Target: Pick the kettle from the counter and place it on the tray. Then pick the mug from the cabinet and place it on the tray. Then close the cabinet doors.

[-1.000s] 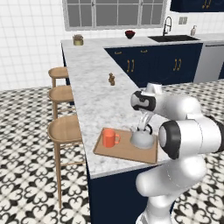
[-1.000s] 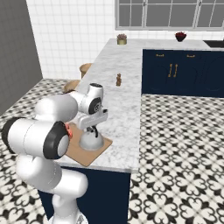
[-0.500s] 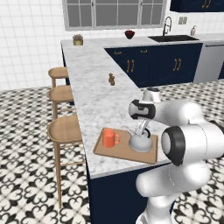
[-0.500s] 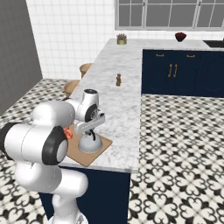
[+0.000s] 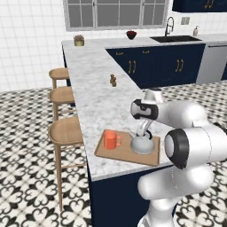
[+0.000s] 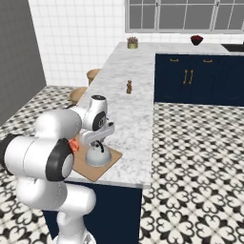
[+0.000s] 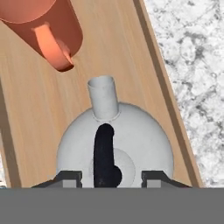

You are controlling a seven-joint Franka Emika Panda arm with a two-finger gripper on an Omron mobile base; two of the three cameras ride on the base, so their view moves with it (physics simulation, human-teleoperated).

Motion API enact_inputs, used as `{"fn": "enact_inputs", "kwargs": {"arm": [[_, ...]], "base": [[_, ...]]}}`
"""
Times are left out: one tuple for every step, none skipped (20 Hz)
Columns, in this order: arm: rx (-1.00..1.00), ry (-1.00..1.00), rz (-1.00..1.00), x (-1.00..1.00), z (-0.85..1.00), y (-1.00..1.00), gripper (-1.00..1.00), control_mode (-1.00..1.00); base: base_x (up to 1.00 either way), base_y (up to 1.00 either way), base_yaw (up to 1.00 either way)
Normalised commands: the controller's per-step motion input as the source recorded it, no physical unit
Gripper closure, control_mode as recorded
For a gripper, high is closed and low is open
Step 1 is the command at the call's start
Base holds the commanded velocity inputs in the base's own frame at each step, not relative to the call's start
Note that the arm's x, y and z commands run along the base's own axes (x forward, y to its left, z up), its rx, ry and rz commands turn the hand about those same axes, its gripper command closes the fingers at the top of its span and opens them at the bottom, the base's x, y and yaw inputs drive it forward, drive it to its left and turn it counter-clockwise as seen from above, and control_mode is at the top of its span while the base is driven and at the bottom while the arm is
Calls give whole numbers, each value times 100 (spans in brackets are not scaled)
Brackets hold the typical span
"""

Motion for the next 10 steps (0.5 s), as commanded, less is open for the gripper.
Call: {"fn": "enact_inputs", "kwargs": {"arm": [[0,-12,-12,-32,38,0,-100,-100],[0,-10,-12,-32,40,-1,-100,-100],[0,-9,-12,-28,50,-5,-100,-100],[0,-6,-13,-29,50,-2,-100,-100],[0,-9,-11,-31,54,-1,-100,-100],[0,-11,-12,-32,59,-1,-100,-100],[0,-15,-15,-36,71,-3,-100,-100],[0,-14,-20,-54,72,-3,-100,-100],[6,-16,-32,-76,60,0,-100,-100],[10,-19,-49,-82,42,0,-100,-100]], "base": [[0,0,0],[0,0,0],[0,0,0],[0,0,0],[0,0,0],[0,0,0],[0,0,0],[0,0,0],[0,0,0],[0,0,0]]}}
